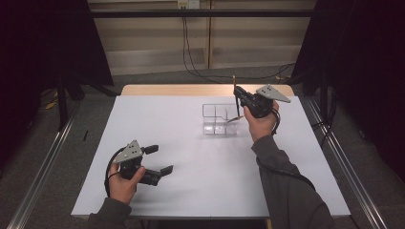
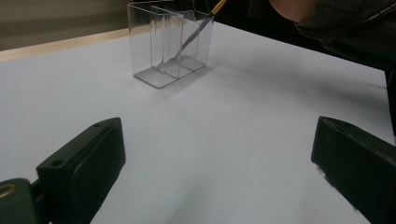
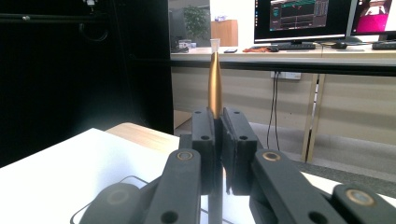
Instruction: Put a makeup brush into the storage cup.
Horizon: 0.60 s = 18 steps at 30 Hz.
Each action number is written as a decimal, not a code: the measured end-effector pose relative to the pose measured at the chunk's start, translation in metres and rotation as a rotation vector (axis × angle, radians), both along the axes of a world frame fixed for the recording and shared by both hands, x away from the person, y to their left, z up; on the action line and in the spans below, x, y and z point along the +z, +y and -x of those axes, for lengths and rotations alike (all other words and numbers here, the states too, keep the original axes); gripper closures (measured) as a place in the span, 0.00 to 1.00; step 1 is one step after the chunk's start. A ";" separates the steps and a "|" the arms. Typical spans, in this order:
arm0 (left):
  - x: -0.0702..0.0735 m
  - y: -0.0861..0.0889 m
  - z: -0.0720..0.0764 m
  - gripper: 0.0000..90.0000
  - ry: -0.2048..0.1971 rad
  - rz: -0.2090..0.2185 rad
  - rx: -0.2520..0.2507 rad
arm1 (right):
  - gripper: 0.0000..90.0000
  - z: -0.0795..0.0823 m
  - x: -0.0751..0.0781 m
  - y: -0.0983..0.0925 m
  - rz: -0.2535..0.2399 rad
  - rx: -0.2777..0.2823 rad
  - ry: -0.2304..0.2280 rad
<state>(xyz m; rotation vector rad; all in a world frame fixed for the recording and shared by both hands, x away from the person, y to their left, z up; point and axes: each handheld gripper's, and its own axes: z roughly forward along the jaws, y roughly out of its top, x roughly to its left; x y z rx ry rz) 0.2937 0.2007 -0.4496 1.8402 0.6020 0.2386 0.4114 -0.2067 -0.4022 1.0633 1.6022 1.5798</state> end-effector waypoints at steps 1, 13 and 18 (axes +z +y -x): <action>0.000 0.000 0.000 0.03 -0.001 0.000 -0.001 | 0.94 -0.001 0.000 0.000 -0.004 0.003 -0.002; 0.000 0.000 0.000 0.03 0.002 0.008 0.001 | 0.94 -0.004 -0.002 0.000 -0.003 0.010 -0.002; -0.001 0.000 -0.001 0.03 0.001 0.012 -0.017 | 0.94 -0.002 -0.003 0.000 -0.002 0.017 0.000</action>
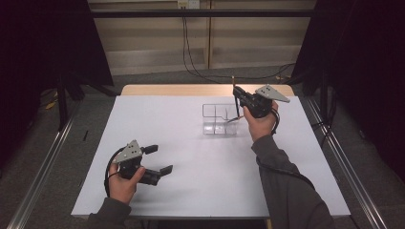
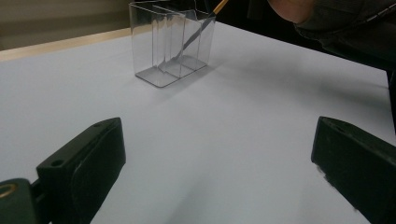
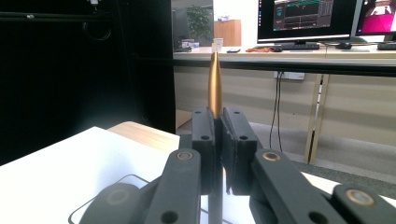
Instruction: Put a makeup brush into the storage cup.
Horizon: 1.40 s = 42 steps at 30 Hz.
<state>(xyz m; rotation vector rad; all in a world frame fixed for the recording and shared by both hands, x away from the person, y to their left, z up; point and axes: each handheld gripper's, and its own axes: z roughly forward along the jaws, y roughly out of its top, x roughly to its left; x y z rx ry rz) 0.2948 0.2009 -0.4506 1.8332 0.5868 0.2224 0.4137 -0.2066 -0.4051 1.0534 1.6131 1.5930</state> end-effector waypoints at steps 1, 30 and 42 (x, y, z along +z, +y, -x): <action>0.001 0.000 0.001 0.03 -0.001 -0.015 0.016 | 0.94 0.000 0.000 0.000 0.000 0.003 -0.001; 0.001 -0.002 0.001 0.03 -0.001 -0.013 -0.001 | 0.94 0.016 -0.003 -0.009 0.007 0.016 0.011; 0.000 -0.004 0.001 0.03 0.000 -0.010 -0.009 | 0.94 0.023 -0.005 -0.014 0.001 0.020 0.021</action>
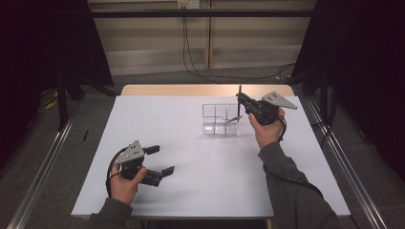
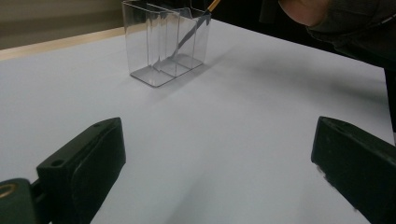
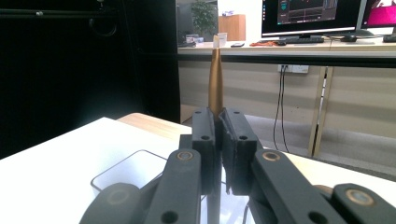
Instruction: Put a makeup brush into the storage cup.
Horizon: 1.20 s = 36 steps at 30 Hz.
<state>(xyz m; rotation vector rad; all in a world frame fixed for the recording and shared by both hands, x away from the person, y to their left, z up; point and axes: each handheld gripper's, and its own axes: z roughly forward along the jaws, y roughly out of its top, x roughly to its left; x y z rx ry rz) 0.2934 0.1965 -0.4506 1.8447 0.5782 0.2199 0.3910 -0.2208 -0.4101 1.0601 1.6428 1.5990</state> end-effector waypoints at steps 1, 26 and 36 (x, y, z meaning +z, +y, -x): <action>0.000 0.000 0.000 0.03 -0.001 -0.005 0.007 | 0.94 0.000 0.000 -0.001 -0.001 0.003 0.000; 0.001 -0.001 0.001 0.03 -0.003 -0.010 0.008 | 0.94 0.007 -0.002 -0.003 -0.002 0.010 0.004; 0.001 -0.001 0.001 0.03 -0.006 -0.012 0.015 | 0.94 0.009 -0.004 -0.005 0.002 0.009 0.009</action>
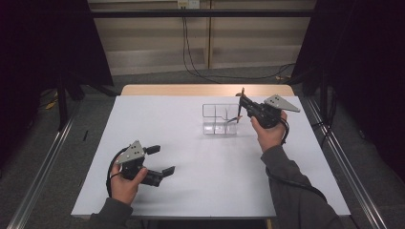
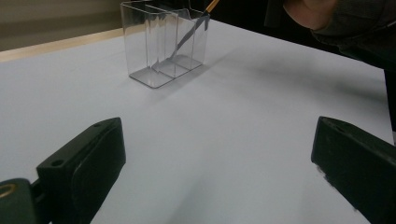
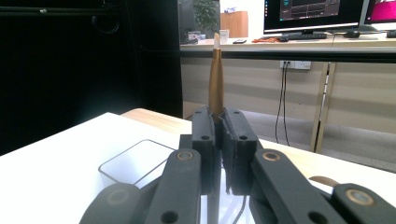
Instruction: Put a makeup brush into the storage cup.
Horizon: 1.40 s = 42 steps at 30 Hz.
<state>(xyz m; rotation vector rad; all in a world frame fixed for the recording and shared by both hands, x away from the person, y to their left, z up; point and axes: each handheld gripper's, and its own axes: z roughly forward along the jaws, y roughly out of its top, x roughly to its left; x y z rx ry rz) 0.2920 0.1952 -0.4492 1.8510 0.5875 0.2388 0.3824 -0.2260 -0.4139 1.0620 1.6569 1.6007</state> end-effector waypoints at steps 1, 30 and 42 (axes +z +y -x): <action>0.000 0.000 0.000 0.03 0.000 -0.002 0.000 | 0.94 0.000 0.000 0.000 -0.003 0.003 0.000; 0.000 0.001 0.000 0.03 0.000 0.001 -0.002 | 0.94 0.002 -0.009 0.000 0.002 0.008 0.020; 0.000 0.000 0.000 0.03 0.001 0.004 -0.014 | 0.94 0.003 -0.012 -0.001 0.008 0.009 0.024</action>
